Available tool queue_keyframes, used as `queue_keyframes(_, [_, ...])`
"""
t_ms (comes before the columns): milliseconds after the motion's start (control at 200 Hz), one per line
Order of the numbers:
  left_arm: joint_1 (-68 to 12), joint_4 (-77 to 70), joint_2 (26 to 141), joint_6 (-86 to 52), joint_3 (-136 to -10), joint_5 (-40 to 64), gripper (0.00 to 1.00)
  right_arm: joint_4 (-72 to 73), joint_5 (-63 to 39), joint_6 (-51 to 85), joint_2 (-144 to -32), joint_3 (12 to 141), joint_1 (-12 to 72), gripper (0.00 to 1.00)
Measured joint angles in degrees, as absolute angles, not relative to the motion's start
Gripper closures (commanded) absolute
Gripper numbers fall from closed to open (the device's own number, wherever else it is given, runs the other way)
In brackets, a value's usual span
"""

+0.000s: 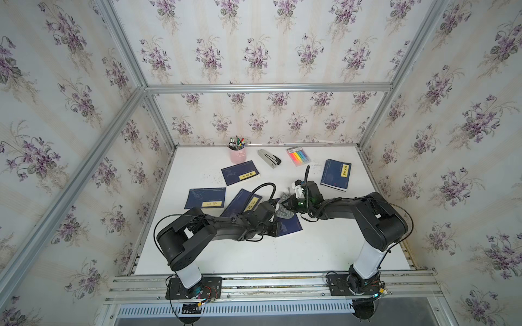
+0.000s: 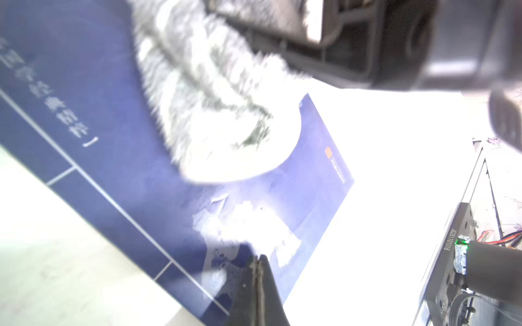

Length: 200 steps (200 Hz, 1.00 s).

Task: Wipe the cover of the book
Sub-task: Wipe the dirt from the cover of the book.

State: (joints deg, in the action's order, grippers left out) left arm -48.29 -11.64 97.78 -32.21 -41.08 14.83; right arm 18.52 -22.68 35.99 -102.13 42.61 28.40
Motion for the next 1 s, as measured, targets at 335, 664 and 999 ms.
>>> queue_keyframes(335, [-44.69,-9.56,96.03,-27.07,-39.75,16.43,1.0,16.88,-19.46,35.55,-100.38,41.71,28.14,1.0])
queue_keyframes(664, [-44.38,-9.72,96.86,-22.83,-39.57,17.39,1.0,15.07,-18.65,35.44,-104.36,47.77,34.22,1.0])
queue_keyframes(999, [-44.25,-12.32,96.09,-22.57,-37.93,17.34,1.0,18.72,-21.34,36.32,-107.72,49.54,34.28,1.0])
